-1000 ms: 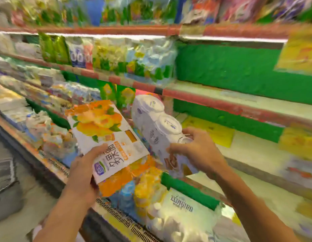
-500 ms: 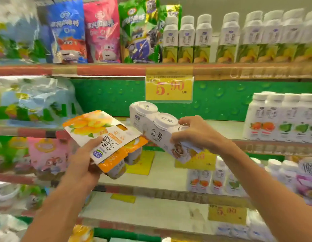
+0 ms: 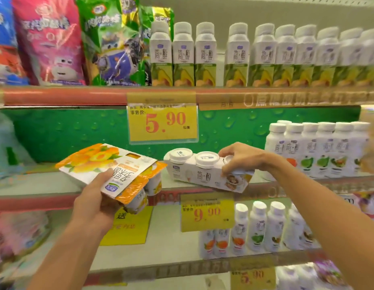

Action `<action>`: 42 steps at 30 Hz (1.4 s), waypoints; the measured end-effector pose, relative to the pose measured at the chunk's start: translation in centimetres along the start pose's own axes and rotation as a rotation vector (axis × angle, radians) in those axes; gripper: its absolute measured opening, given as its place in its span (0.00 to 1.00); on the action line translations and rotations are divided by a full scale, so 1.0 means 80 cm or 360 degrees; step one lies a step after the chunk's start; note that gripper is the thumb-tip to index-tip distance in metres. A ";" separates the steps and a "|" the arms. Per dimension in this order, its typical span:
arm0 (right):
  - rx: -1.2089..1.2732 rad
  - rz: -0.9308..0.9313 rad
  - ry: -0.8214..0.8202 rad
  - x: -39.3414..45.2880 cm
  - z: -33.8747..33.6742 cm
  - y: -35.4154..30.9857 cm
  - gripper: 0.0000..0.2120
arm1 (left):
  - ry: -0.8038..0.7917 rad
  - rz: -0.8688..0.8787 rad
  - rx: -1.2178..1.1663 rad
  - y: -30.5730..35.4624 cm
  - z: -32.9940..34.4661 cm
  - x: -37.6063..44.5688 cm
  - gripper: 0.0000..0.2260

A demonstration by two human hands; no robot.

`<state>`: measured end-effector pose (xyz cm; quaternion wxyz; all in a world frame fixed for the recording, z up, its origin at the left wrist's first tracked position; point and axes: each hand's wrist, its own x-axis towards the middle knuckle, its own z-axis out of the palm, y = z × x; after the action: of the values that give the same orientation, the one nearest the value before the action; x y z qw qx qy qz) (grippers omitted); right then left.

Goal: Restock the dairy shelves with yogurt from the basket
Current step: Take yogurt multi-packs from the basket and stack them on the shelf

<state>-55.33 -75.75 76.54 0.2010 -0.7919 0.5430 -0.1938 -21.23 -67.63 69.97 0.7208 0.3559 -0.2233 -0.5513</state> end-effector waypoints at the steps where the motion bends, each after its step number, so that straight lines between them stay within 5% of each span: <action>1: -0.0034 0.0000 -0.0031 0.008 -0.002 0.001 0.15 | 0.0005 -0.0005 -0.0022 0.000 0.001 0.005 0.15; 7: -0.0235 0.0051 -0.0156 0.038 -0.016 0.009 0.18 | 0.0040 0.0022 -0.0046 -0.001 -0.004 0.026 0.17; 16: -0.0509 -0.0018 0.0088 0.034 0.002 0.016 0.29 | 0.0115 0.0046 -0.0041 -0.008 -0.020 0.040 0.22; 19: -0.0506 -0.0151 0.0553 0.008 0.031 -0.008 0.34 | 0.0129 0.0051 -0.0044 -0.009 -0.023 0.043 0.24; 21: -0.0229 -0.0344 0.1052 -0.014 0.073 -0.039 0.22 | 0.0137 0.0046 -0.0040 -0.010 -0.023 0.044 0.22; 23: 0.0250 -0.0366 0.1287 -0.030 0.117 -0.082 0.11 | 0.0130 0.0030 -0.0043 -0.012 -0.020 0.043 0.20; 24: 0.0517 -0.0283 0.1205 -0.032 0.135 -0.104 0.11 | 0.0119 0.0019 -0.0045 -0.013 -0.018 0.042 0.20; 28: 0.1130 0.0277 0.0220 -0.003 0.185 -0.163 0.32 | 0.0107 -0.0014 -0.0043 -0.010 -0.013 0.039 0.19; 30: 0.1398 0.0328 -0.0009 0.019 0.196 -0.182 0.34 | 0.0109 -0.0020 -0.0016 -0.006 -0.014 0.040 0.19; 35: 0.1779 0.0299 0.0133 0.064 0.208 -0.216 0.19 | 0.0033 0.0102 0.0202 0.018 -0.023 0.049 0.14; 37: 0.1843 0.0285 0.0190 0.083 0.215 -0.223 0.15 | 0.0031 0.0195 0.0457 0.031 -0.040 0.059 0.20; 39: 0.1872 0.0263 0.0232 0.104 0.217 -0.228 0.17 | 0.0028 0.0277 0.0885 0.045 -0.062 0.070 0.30; 42: 0.1754 0.0160 0.0294 0.137 0.211 -0.235 0.19 | 0.0040 0.0640 0.1759 0.059 -0.096 0.084 0.27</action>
<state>-28.10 -77.98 73.23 0.5457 -0.5226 0.4140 -0.5077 -10.73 -71.34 68.12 0.5215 0.6360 -0.5320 -0.2013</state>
